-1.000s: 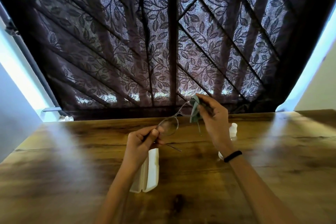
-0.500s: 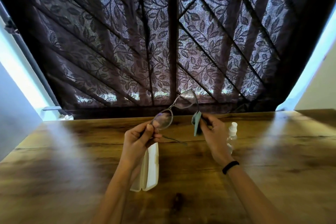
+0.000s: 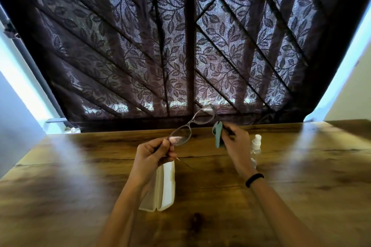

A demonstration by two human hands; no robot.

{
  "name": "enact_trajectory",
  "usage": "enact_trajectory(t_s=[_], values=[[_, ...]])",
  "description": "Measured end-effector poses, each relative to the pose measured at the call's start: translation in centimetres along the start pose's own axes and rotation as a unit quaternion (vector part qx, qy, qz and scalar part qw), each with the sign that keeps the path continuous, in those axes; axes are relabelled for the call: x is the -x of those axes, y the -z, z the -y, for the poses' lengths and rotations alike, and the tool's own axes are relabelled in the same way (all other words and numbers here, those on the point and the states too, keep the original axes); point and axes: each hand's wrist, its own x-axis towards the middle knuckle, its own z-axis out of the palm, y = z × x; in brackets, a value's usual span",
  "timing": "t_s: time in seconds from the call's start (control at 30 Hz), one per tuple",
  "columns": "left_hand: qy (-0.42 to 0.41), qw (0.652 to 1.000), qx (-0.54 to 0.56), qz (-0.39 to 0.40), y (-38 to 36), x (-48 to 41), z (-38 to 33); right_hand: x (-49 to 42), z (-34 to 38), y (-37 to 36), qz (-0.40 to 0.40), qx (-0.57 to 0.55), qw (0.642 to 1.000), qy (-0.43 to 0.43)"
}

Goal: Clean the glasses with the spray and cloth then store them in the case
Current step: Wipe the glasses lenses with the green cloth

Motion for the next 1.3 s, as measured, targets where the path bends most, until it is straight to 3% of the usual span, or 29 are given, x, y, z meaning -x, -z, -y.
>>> enact_trajectory(t_s=[0.17, 0.3, 0.4, 0.57, 0.77, 0.87, 1.0, 1.13, 1.3], values=[[-0.002, 0.997, -0.08, 0.005, -0.4, 0.1, 0.3, -0.9, 1.8, -0.1, -0.012, -0.038, 0.997, 0.071], [0.002, 0.997, -0.073, 0.005, -0.6, 0.3, 0.5, -0.8, 2.4, -0.1, -0.018, -0.033, 0.994, 0.107], [-0.001, 1.0, -0.025, -0.007, -0.8, 0.3, 0.5, -0.6, 1.6, -0.1, 0.007, -0.025, 0.998, 0.058], [-0.007, 0.995, 0.084, -0.051, -1.0, -0.1, 0.7, 0.9, 0.0, -0.5, -0.031, -0.011, 0.999, -0.004], [-0.013, 0.992, 0.103, -0.072, -1.3, -0.4, 0.8, 2.6, -1.3, -0.8, -0.015, -0.042, 0.997, -0.07], [0.014, 0.994, 0.089, -0.066, -1.0, -0.5, 0.6, 3.0, -1.7, -0.7, -0.057, -0.022, 0.994, -0.088], [0.065, 0.99, 0.109, -0.06, -0.5, -0.5, 0.8, 3.3, -0.6, -0.7, -0.146, 0.017, 0.989, 0.01], [0.087, 0.983, 0.15, -0.063, -0.4, -0.8, 0.9, 3.6, 1.1, -0.9, -0.187, 0.038, 0.973, 0.127], [0.098, 0.985, 0.132, -0.044, -1.0, -0.8, 1.2, 5.0, 3.3, -2.2, -0.099, 0.011, 0.981, 0.167]])
